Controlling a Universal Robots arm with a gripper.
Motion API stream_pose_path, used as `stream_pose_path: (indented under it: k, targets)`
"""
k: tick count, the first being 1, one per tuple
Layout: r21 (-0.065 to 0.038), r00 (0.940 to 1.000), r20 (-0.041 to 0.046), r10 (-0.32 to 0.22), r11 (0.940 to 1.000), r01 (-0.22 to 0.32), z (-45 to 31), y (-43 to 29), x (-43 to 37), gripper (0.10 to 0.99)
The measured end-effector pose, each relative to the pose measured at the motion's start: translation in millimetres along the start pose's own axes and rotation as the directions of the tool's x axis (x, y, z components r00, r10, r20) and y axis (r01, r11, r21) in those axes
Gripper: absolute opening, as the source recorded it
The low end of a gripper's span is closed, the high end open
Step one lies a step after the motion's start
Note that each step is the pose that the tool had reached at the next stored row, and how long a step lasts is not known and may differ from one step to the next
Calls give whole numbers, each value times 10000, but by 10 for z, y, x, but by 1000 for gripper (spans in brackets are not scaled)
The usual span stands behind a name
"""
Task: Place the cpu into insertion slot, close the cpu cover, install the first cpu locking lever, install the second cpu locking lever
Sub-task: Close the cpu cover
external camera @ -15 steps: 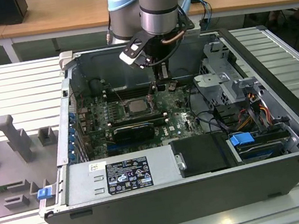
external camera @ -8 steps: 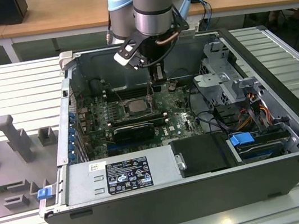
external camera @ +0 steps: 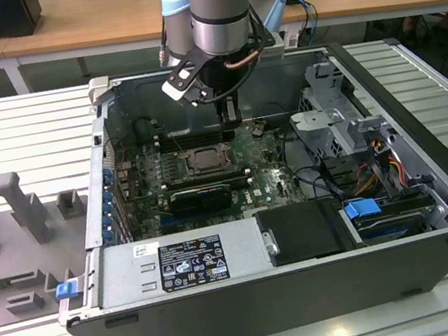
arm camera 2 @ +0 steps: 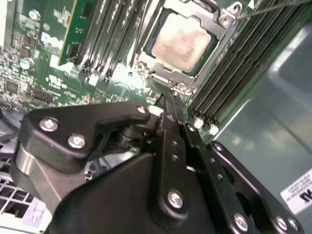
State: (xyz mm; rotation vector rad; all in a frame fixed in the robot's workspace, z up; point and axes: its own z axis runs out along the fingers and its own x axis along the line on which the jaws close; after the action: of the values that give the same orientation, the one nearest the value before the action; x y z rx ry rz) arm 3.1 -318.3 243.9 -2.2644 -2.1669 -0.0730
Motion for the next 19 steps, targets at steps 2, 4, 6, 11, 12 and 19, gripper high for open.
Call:
stream_pose_path:
  k: [2,4,6,11,12,19]
  targets:
    - [4,10000,-5,-97,10000,97,75,-27,-4,106]
    - [25,9997,-16,-234,9997,234,113,-82,-8,106]
    - [48,9997,-17,-246,9997,246,125,-128,-11,106]
    - [106,9996,-16,-266,9996,267,140,-219,-15,106]
    - [105,9996,-18,-267,9996,267,141,-247,-16,106]
    - [106,9996,-17,-266,9996,266,137,-368,-19,106]
